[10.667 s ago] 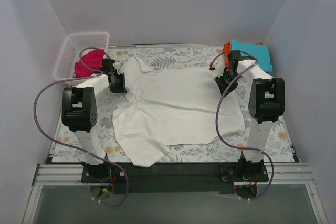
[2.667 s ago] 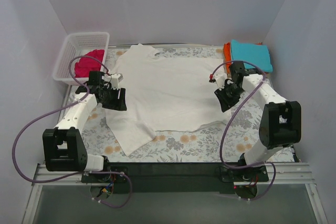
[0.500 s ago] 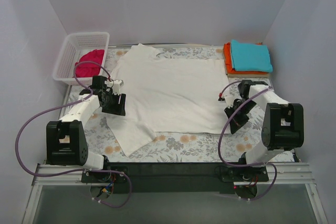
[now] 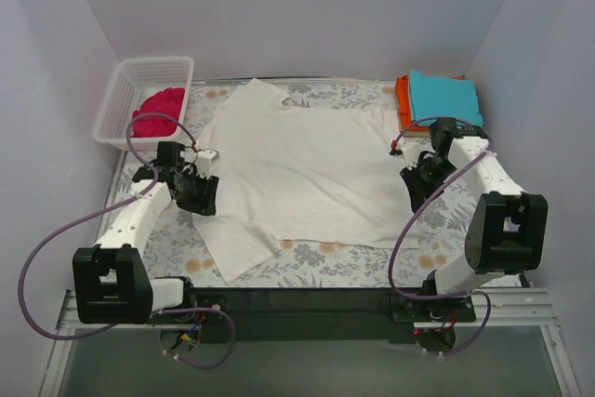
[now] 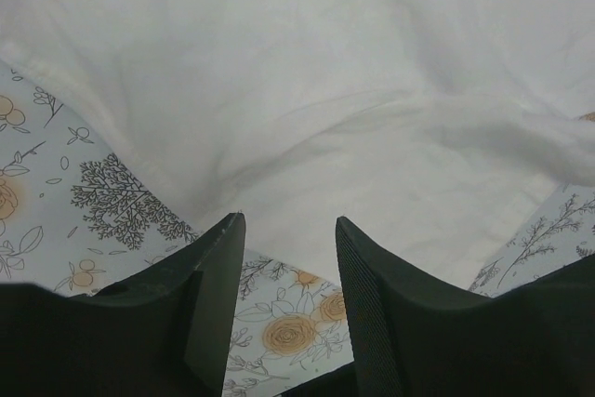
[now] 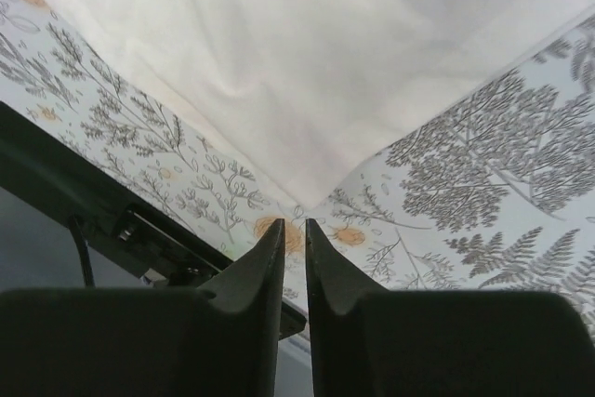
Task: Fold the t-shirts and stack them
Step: Fold the tshirt
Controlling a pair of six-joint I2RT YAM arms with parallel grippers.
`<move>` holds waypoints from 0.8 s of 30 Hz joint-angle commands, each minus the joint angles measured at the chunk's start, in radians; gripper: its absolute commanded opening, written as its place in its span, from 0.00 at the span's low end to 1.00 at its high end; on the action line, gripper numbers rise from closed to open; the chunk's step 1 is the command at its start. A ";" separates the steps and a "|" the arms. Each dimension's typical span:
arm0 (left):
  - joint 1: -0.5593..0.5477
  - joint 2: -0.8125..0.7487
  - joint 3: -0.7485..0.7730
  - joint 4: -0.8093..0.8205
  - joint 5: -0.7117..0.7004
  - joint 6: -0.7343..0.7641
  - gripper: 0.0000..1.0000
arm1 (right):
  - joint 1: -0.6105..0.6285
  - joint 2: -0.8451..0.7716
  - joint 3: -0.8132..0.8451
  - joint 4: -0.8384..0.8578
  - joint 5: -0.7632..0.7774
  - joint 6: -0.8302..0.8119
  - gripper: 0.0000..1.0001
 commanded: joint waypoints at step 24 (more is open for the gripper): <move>0.111 0.125 -0.127 0.142 -0.349 0.016 0.19 | 0.077 0.198 -0.102 0.378 0.153 0.126 0.39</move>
